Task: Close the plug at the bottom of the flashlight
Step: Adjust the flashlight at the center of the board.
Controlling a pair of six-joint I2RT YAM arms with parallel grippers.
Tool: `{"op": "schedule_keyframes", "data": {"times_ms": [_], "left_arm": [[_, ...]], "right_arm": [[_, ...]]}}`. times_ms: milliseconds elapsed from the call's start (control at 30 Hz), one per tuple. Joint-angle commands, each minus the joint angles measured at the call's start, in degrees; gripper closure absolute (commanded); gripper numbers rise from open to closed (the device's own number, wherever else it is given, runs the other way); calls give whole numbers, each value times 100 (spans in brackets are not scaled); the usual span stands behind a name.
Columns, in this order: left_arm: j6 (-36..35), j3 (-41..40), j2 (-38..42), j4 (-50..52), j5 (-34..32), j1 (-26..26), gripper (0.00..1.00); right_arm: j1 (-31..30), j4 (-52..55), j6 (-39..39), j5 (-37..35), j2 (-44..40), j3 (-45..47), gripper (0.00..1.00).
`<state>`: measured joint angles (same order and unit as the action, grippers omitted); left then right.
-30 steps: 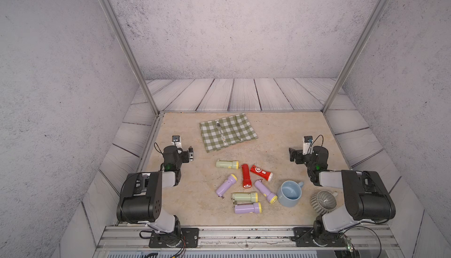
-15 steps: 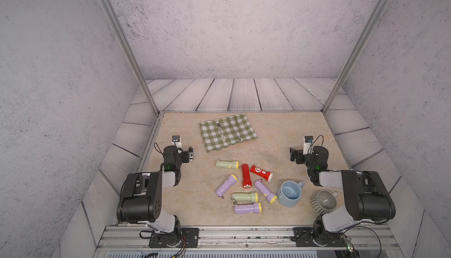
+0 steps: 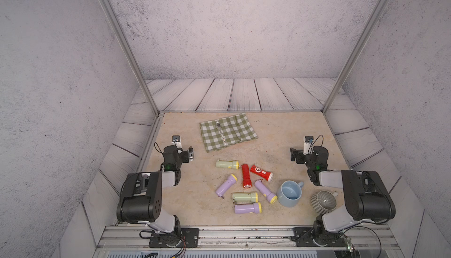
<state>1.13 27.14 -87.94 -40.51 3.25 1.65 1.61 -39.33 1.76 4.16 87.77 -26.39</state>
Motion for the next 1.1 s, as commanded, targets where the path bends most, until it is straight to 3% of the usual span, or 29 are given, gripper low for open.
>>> {"op": "schedule_keyframes", "data": {"times_ms": [0,67,233,400,567,667,867,1067], "left_arm": [[-88,202,295,356,32,38,2],[-7,194,472,492,-210,20,2],[550,519,689,1456,-1281,-60,2],[472,1223,618,2538,-1139,-196,2],[587,1519,1069,3048,-1104,-487,2],[706,1564,1393,3158,-1137,-694,2],[800,1952,1895,3720,-960,-1097,2],[1888,1978,2624,3709,-414,-1151,2]], "right_arm": [[-29,1102,321,-752,-435,-501,1],[-29,1699,424,-993,-549,-790,1],[-347,1850,566,-1842,-770,-773,1],[-1020,2301,534,-3011,-1134,-1011,1],[-1866,3699,611,-4580,-922,-2102,1],[-2122,4277,915,-4723,-894,-2474,1],[-2582,4366,1036,-4697,-1273,-2497,1],[-3006,4408,1037,-4965,-1497,-2360,1]]}}
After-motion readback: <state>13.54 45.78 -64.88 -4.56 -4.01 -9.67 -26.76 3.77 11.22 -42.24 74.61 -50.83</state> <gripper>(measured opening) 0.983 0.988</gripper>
